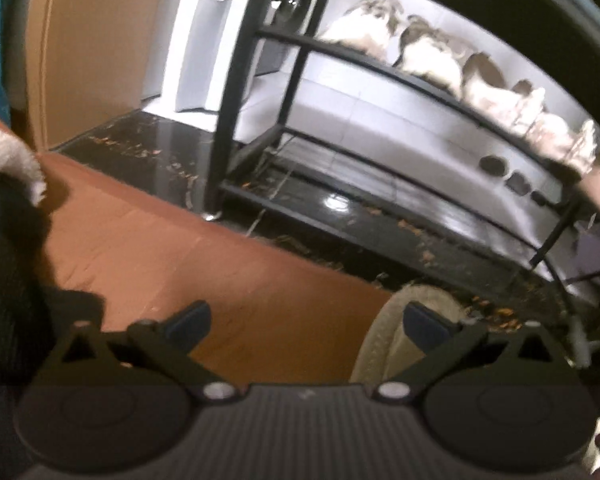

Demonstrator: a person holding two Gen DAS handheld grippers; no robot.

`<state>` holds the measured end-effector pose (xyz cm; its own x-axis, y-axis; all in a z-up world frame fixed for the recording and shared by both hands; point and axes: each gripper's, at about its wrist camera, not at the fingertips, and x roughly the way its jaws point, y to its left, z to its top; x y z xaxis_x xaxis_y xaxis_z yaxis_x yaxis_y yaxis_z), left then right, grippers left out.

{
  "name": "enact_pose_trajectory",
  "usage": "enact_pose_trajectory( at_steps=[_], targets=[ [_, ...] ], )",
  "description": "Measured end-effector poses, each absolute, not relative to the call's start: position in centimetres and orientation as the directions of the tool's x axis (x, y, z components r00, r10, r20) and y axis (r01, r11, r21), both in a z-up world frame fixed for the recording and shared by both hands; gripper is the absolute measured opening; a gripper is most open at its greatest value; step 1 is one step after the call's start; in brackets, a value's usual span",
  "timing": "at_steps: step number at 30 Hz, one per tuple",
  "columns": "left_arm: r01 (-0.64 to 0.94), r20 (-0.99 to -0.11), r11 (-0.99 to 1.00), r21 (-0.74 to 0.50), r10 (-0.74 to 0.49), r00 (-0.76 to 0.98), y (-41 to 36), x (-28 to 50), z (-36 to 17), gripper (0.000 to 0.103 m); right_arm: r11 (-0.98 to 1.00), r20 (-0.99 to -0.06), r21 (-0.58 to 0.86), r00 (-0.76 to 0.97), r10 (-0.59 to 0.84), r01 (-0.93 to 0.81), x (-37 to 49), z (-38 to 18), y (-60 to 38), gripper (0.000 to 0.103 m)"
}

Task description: Organize scattered shoes

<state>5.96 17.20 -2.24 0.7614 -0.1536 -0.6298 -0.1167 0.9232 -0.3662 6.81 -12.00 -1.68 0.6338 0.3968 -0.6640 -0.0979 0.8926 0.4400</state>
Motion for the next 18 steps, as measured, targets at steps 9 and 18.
enact_pose_trajectory(
  at_steps=[9,18],
  targets=[
    [-0.256,-0.623,0.915,-0.313,0.006,0.782,20.1,6.2,-2.7,0.103,0.899,-0.723,0.362,0.535,0.437,-0.245,12.0,-3.7,-8.3,0.065],
    [-0.288,-0.645,0.893,-0.346,-0.004,0.764,20.7,6.5,-3.5,0.103,0.828,-0.703,0.423,0.444,0.556,-0.367,13.4,-3.8,-5.0,0.08]
  ],
)
